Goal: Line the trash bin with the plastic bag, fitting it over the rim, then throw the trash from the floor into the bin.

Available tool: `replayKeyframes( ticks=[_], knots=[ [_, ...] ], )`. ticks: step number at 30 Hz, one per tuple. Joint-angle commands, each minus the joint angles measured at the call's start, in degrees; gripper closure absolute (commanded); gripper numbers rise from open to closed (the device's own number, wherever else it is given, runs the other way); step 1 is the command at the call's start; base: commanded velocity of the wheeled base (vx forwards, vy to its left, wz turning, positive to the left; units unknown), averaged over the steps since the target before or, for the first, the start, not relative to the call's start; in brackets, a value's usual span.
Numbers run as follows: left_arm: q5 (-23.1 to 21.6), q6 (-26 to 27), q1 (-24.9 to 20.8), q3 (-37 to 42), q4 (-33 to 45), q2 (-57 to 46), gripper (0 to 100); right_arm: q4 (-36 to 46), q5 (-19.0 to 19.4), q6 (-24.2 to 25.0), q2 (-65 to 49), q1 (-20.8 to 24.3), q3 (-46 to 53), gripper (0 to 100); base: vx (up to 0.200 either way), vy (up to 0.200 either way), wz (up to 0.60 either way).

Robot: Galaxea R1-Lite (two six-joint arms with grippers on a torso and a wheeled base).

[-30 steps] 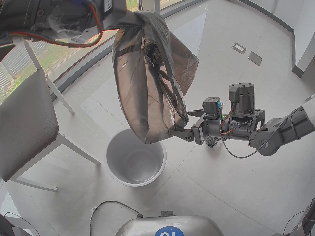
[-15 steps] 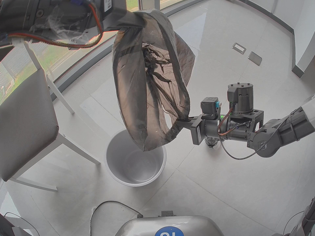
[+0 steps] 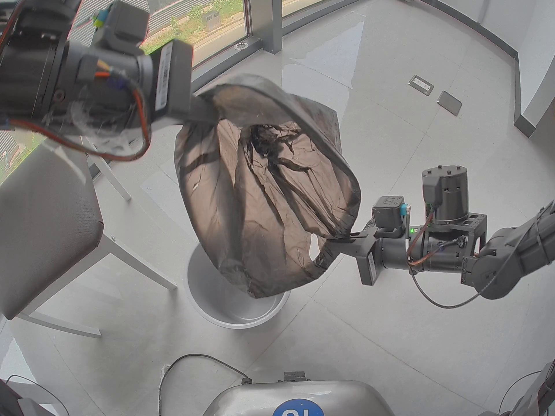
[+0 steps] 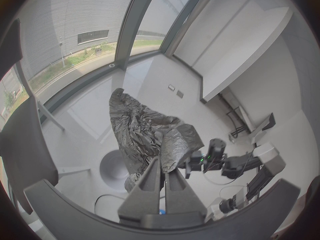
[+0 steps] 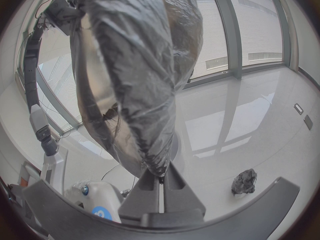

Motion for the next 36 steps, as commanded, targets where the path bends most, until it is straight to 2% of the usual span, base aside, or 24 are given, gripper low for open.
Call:
replayKeyframes(
  ticks=[1,8,12,20,26,36],
  knots=[
    [0.5,0.1,0.7,7.4,3.4,-5.0,100,0.9,0.1,-0.5,-5.8,1.5,7.9,100,0.0,0.0,0.0],
    [0.9,-1.1,0.7,15.8,7.1,-8.6,100,1.0,0.1,-0.4,-5.1,7.9,16.3,100,0.0,0.0,0.0],
    [0.5,-2.6,0.6,19.6,8.8,-9.2,100,2.1,0.2,-0.4,-4.3,9.2,17.8,100,0.0,0.0,0.0],
    [0.0,-5.4,0.4,22.3,9.3,-9.0,100,6.0,0.2,-0.6,-4.4,9.5,17.0,100,0.0,0.0,0.0],
    [-2.0,-7.0,1.8,27.9,5.7,-8.3,100,8.1,0.2,0.0,-2.8,8.4,14.6,100,0.0,0.0,0.0],
    [-4.0,-6.7,5.3,26.5,3.4,-1.5,100,8.1,0.2,0.4,2.3,5.8,10.3,100,0.0,0.0,0.0]
  ],
)
